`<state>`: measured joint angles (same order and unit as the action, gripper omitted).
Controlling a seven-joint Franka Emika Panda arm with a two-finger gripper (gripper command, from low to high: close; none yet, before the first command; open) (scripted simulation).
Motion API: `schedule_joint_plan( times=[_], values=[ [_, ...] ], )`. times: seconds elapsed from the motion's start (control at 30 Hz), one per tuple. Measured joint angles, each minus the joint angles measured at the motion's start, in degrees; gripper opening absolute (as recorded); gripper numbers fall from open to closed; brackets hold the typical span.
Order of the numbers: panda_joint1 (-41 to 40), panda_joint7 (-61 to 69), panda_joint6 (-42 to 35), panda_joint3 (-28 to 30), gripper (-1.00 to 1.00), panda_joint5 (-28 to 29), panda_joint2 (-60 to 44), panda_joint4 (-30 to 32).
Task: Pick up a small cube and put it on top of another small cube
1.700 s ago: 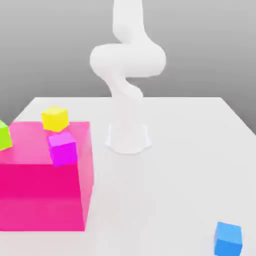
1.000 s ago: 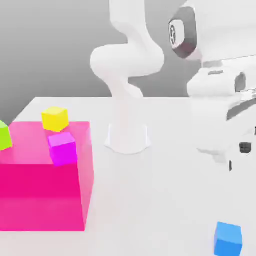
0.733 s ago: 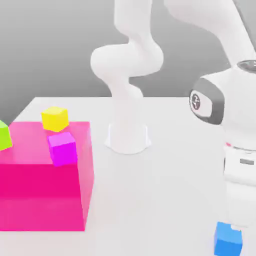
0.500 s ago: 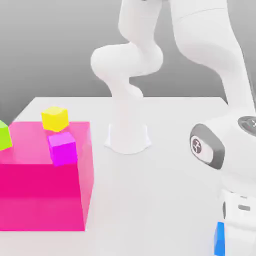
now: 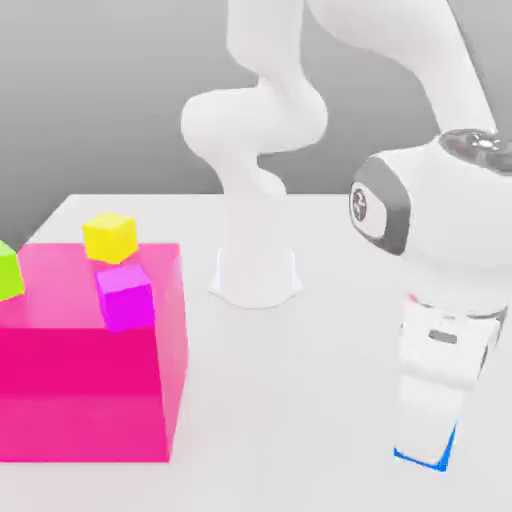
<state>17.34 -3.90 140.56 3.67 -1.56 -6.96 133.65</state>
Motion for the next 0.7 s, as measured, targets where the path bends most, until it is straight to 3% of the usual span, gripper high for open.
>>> schedule_joint_plan(
  times=[0.47, 0.6, 0.63, 0.7],
  values=[
    [-21.24, -19.49, -23.77, 9.03, -1.00, 6.17, 27.79, 3.64],
    [-22.64, -20.39, -17.16, 10.05, -1.00, 6.58, 26.25, 8.71],
    [-22.72, -20.35, -15.82, 10.14, 1.00, 6.56, 25.76, 9.56],
    [-22.72, -20.35, -15.82, 10.14, 1.00, 6.55, 25.76, 9.56]
  ],
)
